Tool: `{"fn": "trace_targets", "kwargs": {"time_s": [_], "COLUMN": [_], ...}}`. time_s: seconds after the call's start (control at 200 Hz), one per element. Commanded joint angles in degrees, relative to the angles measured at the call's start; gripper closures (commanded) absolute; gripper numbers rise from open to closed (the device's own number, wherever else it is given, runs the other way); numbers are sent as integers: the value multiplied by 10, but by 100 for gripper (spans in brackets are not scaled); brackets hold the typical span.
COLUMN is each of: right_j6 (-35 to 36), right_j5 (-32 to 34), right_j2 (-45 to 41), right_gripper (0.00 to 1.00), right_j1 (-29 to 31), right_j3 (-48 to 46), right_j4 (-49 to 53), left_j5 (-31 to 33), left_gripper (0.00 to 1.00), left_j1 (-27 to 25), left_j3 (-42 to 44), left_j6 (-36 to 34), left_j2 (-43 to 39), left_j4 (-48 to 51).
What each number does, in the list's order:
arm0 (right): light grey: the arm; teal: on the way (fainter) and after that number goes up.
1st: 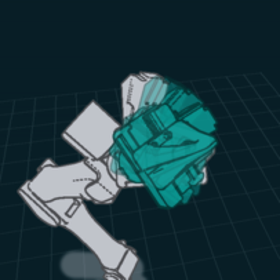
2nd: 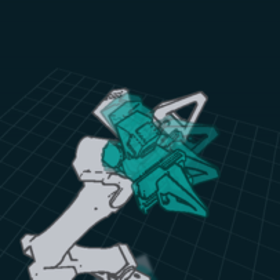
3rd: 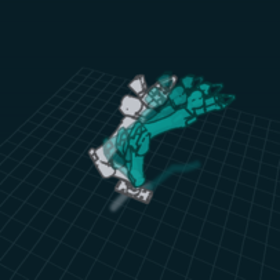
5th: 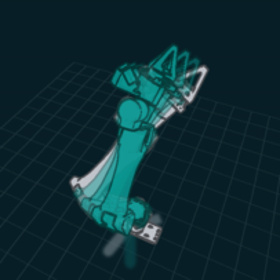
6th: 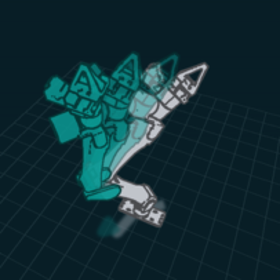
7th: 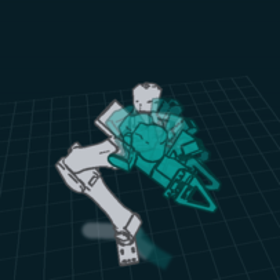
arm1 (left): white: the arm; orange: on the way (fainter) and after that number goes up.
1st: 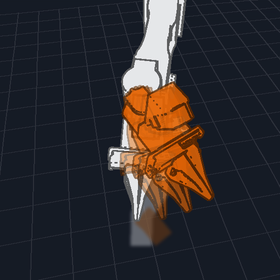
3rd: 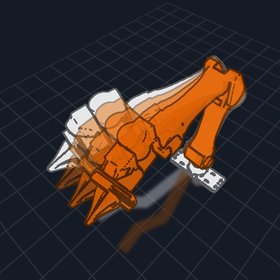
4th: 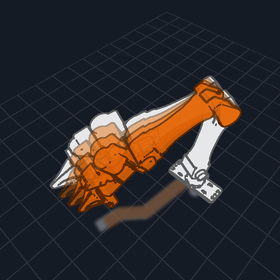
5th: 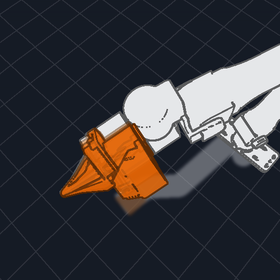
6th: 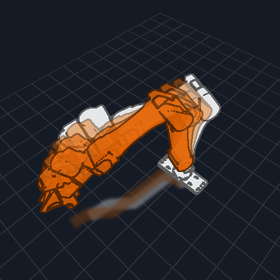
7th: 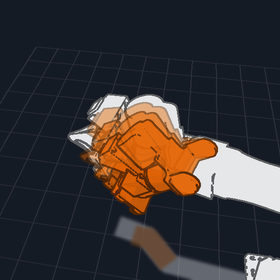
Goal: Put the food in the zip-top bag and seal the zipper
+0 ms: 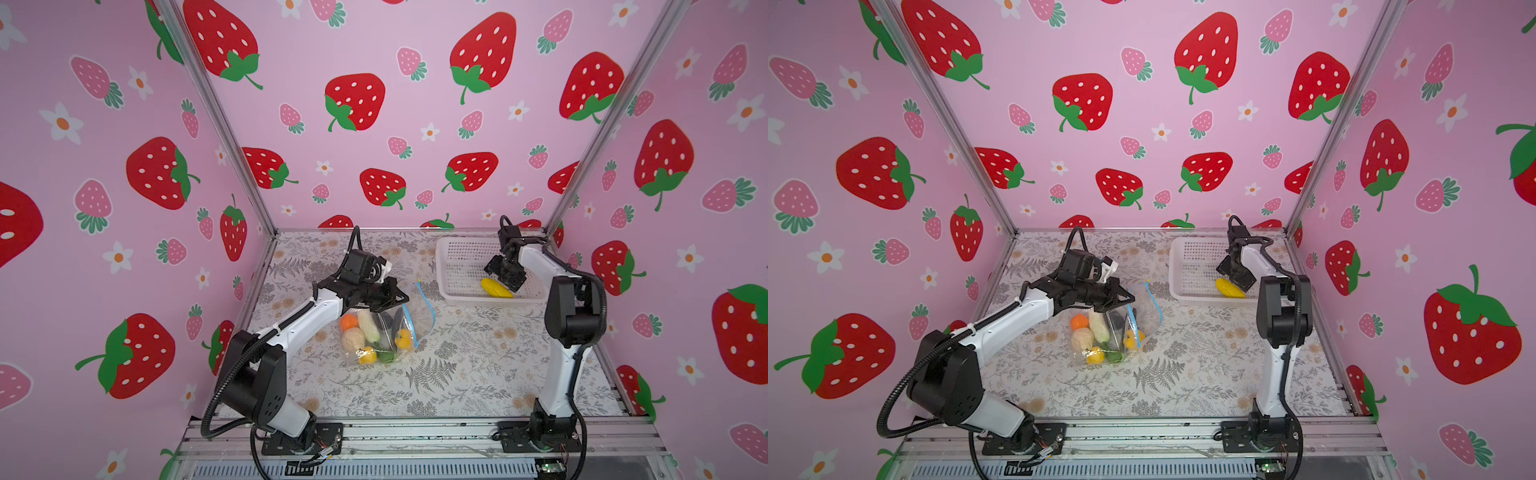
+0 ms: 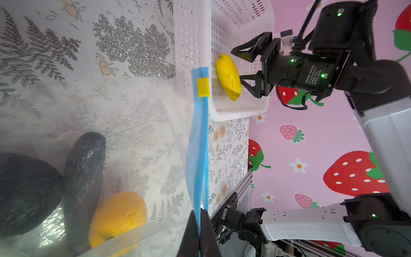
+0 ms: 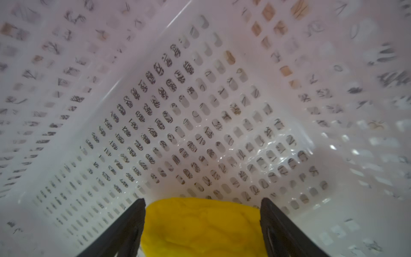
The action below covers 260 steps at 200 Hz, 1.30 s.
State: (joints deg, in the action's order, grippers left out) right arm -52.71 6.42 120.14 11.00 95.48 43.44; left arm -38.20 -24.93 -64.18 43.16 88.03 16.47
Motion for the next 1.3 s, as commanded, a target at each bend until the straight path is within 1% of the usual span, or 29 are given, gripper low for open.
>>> {"fn": "trace_targets", "kwargs": {"time_s": [0.0,0.13,0.28,0.37,0.465,0.61,0.73,0.89,1.045,1.296], "right_j6": [-12,-8,-8,0,4,-2,-1,-1,-2,-13], "right_j5": [-8,3,10,24,45,72,86,85,60,19], "right_j2": [22,39,44,35,7,-53,-88,-111,-113,-71], "right_gripper": [17,16,17,17,17,16,16,16,16,15], "right_j1": [19,34,38,41,43,47,46,42,37,24], "right_j3": [40,78,83,95,105,67,23,-31,-78,-77], "right_j4": [13,15,-5,-4,4,-8,-6,-14,-43,-25], "left_j5": [-7,-4,-2,2,5,6,13,18,19,26], "left_gripper": [100,100,100,100,100,100,100,100,100,100], "left_j1": [6,6,6,7,6,5,3,3,2,2], "left_j3": [7,10,22,26,27,24,20,23,16,20], "left_j6": [-5,-6,-4,-4,-5,-1,-6,-12,-13,-10], "left_j2": [-1,-10,-19,-25,-29,-29,-45,-59,-50,-56], "left_j4": [0,7,6,7,12,14,25,33,42,36]}}
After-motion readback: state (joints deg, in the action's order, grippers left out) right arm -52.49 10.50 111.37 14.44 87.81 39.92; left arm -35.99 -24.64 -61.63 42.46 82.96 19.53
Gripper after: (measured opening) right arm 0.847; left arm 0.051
